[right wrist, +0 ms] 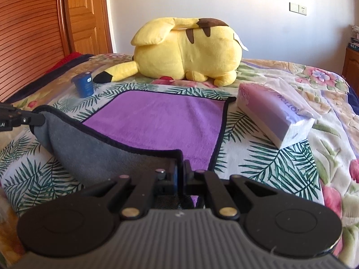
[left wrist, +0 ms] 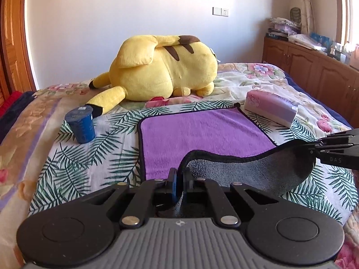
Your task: Fold towel
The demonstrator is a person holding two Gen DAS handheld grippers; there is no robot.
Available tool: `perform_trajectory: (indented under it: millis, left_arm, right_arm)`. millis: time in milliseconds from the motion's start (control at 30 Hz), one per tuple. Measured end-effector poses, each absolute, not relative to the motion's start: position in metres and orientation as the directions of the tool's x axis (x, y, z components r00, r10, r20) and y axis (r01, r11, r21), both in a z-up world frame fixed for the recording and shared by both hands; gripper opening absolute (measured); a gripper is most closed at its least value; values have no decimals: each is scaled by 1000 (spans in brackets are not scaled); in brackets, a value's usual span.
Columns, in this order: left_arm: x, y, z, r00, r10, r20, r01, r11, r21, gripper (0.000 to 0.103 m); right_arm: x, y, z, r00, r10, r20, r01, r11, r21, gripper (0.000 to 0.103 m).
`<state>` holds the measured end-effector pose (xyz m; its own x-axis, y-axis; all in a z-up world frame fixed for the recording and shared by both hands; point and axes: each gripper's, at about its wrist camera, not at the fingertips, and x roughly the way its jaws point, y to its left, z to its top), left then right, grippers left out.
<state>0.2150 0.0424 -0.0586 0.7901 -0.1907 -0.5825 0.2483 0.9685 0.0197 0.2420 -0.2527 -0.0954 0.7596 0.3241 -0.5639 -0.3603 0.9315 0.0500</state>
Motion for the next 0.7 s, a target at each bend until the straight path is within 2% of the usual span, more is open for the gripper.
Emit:
perform_trajectory:
  millis: [700]
  left_arm:
    - [238,43,-49,797,-210,-567,278,960,35,0]
  right_arm:
    - [249,-251,-68,804,361,-472,-393,919,32,4]
